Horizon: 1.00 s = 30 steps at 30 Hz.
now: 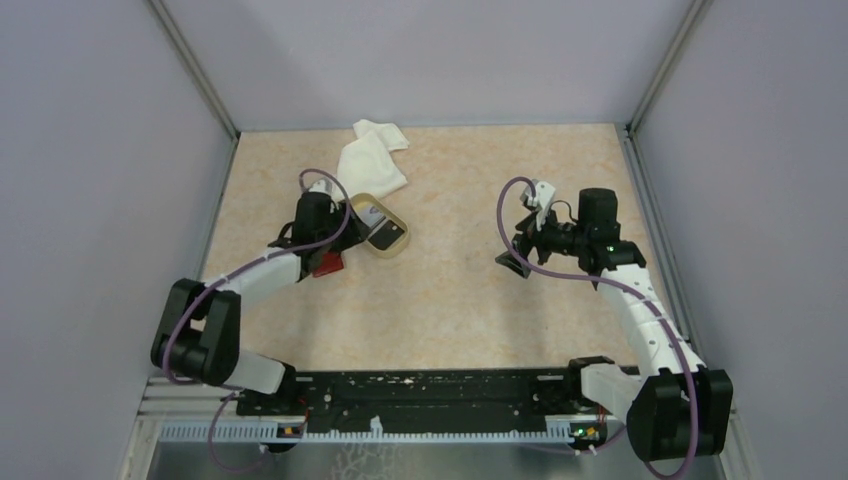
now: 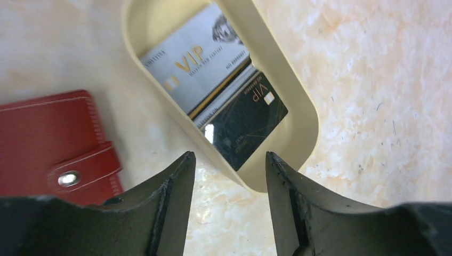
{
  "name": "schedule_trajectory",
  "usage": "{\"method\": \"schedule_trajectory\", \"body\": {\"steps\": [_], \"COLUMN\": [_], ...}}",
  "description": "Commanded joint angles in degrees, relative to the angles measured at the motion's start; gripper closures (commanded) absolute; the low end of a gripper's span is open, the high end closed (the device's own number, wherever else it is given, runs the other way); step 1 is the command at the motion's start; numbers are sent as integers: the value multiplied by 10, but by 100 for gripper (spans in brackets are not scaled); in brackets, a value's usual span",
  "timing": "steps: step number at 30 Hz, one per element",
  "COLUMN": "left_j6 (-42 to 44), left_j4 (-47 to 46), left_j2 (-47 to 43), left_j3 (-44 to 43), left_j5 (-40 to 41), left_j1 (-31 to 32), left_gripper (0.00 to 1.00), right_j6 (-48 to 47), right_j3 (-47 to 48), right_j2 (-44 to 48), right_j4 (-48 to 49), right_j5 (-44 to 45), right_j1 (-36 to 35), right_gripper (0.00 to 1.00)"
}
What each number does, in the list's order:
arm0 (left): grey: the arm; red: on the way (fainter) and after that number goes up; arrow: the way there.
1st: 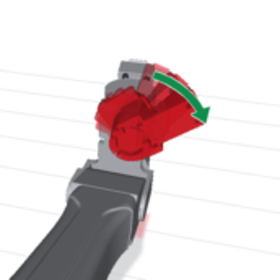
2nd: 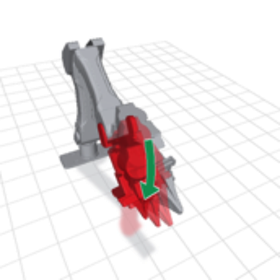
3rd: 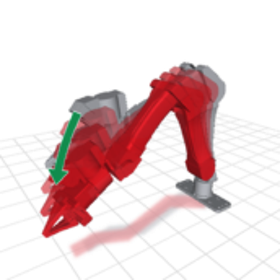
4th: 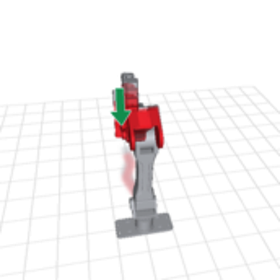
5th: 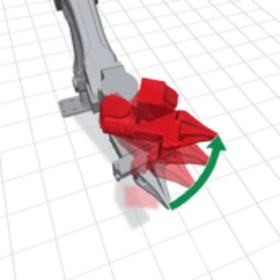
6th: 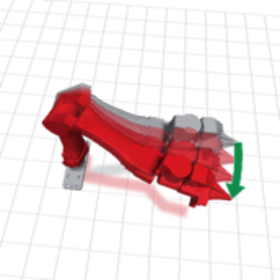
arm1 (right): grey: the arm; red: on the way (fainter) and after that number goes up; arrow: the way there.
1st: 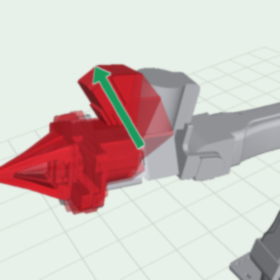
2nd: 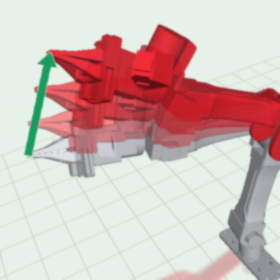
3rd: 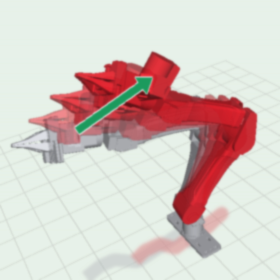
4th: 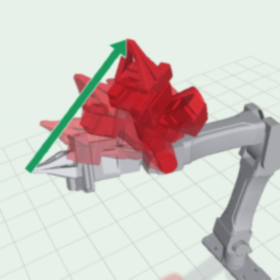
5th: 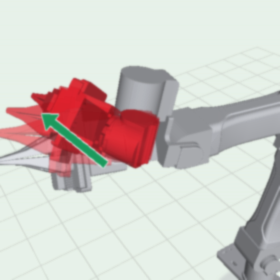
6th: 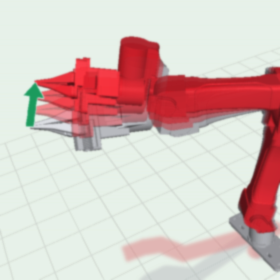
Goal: Put the credit cards into the card holder
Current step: Move the storage box to the center of the board, then move the card holder to the center of the board.
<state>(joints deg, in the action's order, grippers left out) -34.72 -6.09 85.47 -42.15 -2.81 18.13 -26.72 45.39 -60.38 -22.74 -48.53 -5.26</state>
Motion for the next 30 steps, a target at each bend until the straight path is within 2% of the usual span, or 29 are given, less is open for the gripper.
{"method": "schedule_trajectory", "body": {"steps": [1,5,8,11,15,18,22,26,30], "left_j6": [60,36,-13,-47,-74,-82,-86,-92,-100], "left_j4": [23,9,-36,-56,-30,-31,-42,-43,-25], "left_j2": [-87,-145,-194,-236,-263,-244,-178,-141,-139], "left_j3": [30,100,180,227,246,249,234,220,216], "left_j5": [118,208,211,217,232,204,144,117,120], "left_j1": [-1,-5,-33,-53,-73,-95,-106,-106,-106], "left_gripper": [40,23,12,11,7,8,12,26,35], "right_j6": [-10,-10,-10,-10,-8,-7,-7,-6,-6], "right_j3": [3,3,2,-1,-2,-2,-3,-4,-4], "right_j2": [16,16,17,18,18,20,22,24,23], "right_j4": [16,16,18,21,23,23,24,26,26], "right_j5": [-17,-18,-19,-19,-24,-26,-28,-29,-30], "right_j1": [-4,-5,-5,-5,-5,-5,-5,-5,-5], "right_gripper": [2,2,2,1,2,2,2,1,2]}}
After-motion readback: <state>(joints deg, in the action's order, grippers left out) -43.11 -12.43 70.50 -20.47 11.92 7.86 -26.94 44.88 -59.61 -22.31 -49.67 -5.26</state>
